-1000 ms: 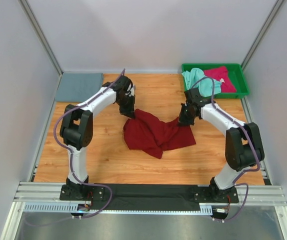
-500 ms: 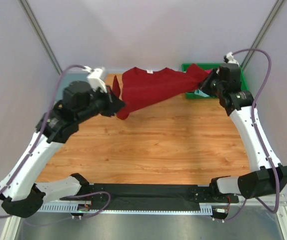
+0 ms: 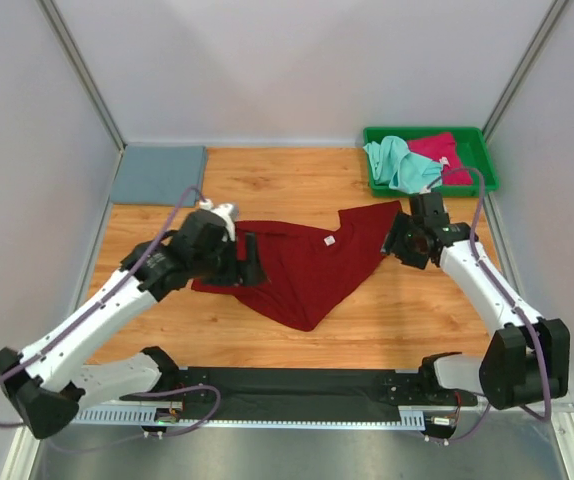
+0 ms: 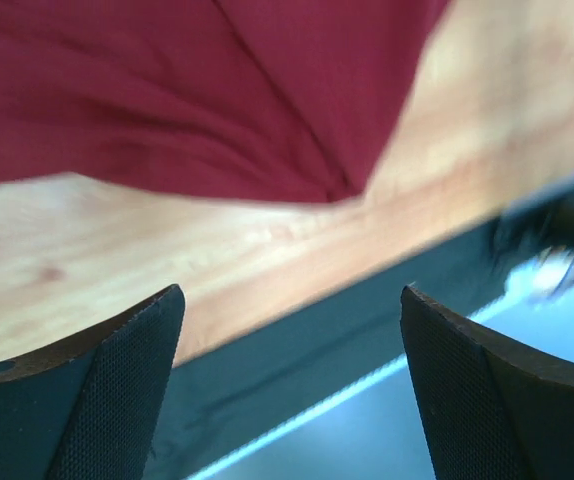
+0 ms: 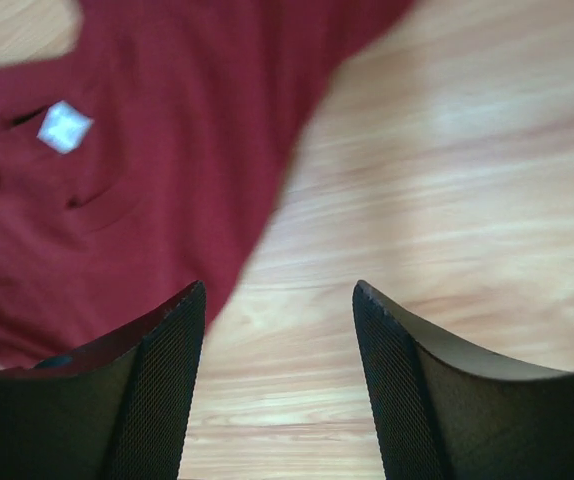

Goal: Fold and stack the t-shirts
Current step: Flatten the tshirt out

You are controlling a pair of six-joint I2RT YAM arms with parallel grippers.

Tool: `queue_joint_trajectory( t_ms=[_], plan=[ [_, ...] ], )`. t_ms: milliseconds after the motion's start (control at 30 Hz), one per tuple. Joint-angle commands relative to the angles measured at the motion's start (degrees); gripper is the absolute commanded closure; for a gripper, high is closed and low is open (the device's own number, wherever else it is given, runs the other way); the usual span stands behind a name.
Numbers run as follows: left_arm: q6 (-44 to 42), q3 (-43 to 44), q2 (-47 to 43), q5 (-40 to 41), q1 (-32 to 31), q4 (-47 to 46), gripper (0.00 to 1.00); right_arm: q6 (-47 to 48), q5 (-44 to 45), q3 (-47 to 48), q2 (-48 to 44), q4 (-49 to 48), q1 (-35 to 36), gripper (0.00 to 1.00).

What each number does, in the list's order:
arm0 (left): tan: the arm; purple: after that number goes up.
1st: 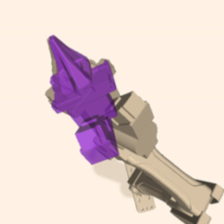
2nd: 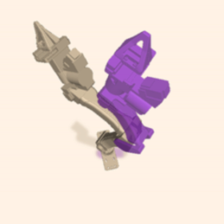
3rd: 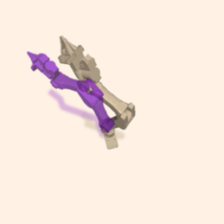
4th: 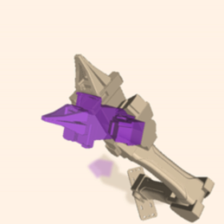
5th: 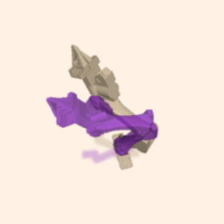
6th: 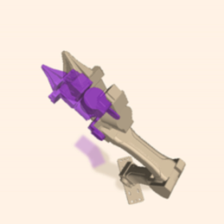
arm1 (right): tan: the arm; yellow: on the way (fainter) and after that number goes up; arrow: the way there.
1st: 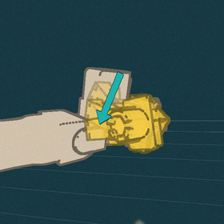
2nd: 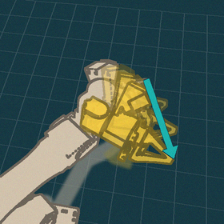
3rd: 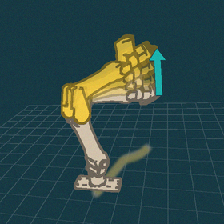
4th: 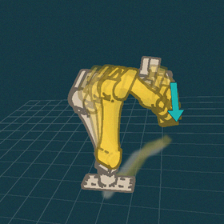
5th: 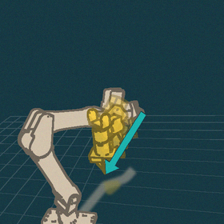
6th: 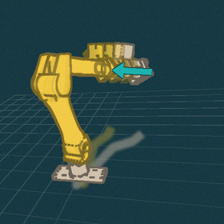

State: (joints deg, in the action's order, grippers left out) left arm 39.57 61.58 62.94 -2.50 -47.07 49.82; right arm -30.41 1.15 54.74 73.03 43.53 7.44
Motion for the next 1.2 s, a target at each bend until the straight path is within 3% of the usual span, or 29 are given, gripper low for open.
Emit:
queue_joint_trajectory(
  t_ms=[0,33,167,200,300,333,367,433,500,600,767,933,1100,1167],
  plan=[
    [-1.34,0.12,-0.99,-0.91,10.04,0.01,0.07,-0.16,-1.94,2.9,1.05,-7.83,6.34,0.37],
    [-2.99,0.81,0.24,-1.62,14.42,-0.16,0.07,-0.87,-1.59,3.61,2.45,-9.24,9.58,0.37],
    [-7.13,4.42,8.41,-1.55,21.65,2.2,0.13,-1.84,-1.24,11.6,14.37,-12.24,18.38,0.38],
    [-7.49,5.03,9.21,-0.24,22.97,3.17,0.23,-1.84,-1.41,14.84,16.59,-12.24,21.44,0.38],
    [-6.1,3.03,9.31,-2.32,29.56,3.71,0.37,0.61,0.85,20.91,25.64,-12.15,26.37,0.41],
    [-5.39,0.32,8.61,-3.29,31.49,3.09,0.49,1.49,2.27,25.72,28.28,-11.28,27.18,0.42],
    [-4.77,-1.19,7.82,-4.17,34.38,2.65,0.52,2.02,2.19,28.03,30.74,-10.75,27.8,0.42],
    [-3.63,-5.57,5.19,-5.67,36.51,0.99,0.46,3.16,2.1,35.83,38.21,-8.04,28.68,0.41],
    [-4.32,-8.22,3.86,-6.55,38.09,-0.25,0.28,4.04,2.98,41.12,44.7,-5.22,29.47,0.37],
    [-6.69,-9.11,6.84,-6.29,39.15,-0.52,0.2,4.13,3.6,48.52,49.21,-0.91,30.43,0.33],
    [-7.84,-9.72,13.78,-7.07,42.32,-1.57,0.2,4.22,6.32,55.73,55.81,5.94,32.19,0.35],
    [-6.97,-11.22,17.12,-10.85,46.27,-7.88,0.21,5.19,7.64,53.98,56.25,4.21,32.9,0.53],
    [-6.7,-8.76,21.18,-15.07,46.72,-8.51,0.28,7.47,9.31,53.72,55.99,2.7,32.64,0.75],
    [-6.61,-9.11,19.43,-14.46,46.72,-8.43,0.28,7.48,9.05,53.63,55.81,2.18,32.46,0.74]
  ],
)
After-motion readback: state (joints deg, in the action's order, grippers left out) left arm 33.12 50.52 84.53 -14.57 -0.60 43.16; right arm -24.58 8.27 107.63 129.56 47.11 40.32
